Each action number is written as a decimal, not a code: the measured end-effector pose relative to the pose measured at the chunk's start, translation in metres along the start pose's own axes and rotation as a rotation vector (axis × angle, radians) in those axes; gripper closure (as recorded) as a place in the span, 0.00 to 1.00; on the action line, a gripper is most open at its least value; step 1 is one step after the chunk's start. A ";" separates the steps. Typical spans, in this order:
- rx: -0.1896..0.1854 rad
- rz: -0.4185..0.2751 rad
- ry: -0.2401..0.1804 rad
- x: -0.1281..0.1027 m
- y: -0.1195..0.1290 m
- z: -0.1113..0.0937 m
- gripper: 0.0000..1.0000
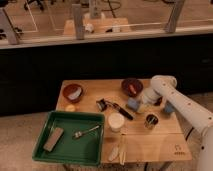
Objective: Place sponge in tray
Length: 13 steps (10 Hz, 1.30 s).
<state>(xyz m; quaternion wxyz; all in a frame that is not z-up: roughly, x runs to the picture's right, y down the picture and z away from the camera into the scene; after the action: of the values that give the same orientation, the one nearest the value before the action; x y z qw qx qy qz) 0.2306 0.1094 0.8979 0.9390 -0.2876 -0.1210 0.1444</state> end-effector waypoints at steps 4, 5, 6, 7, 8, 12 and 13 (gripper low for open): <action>0.089 -0.192 -0.014 -0.033 0.021 -0.086 1.00; 0.108 -0.259 -0.019 -0.046 0.031 -0.106 1.00; 0.116 -0.339 -0.028 -0.067 0.041 -0.120 1.00; 0.118 -0.395 -0.035 -0.084 0.049 -0.123 1.00; 0.120 -0.459 -0.041 -0.104 0.058 -0.124 1.00; 0.090 -0.771 -0.067 -0.198 0.105 -0.100 1.00; 0.072 -0.859 -0.070 -0.222 0.119 -0.091 1.00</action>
<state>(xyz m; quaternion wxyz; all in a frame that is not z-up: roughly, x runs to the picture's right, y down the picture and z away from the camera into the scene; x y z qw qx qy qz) 0.0288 0.0821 0.7246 0.9186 -0.1731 -0.2564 -0.2458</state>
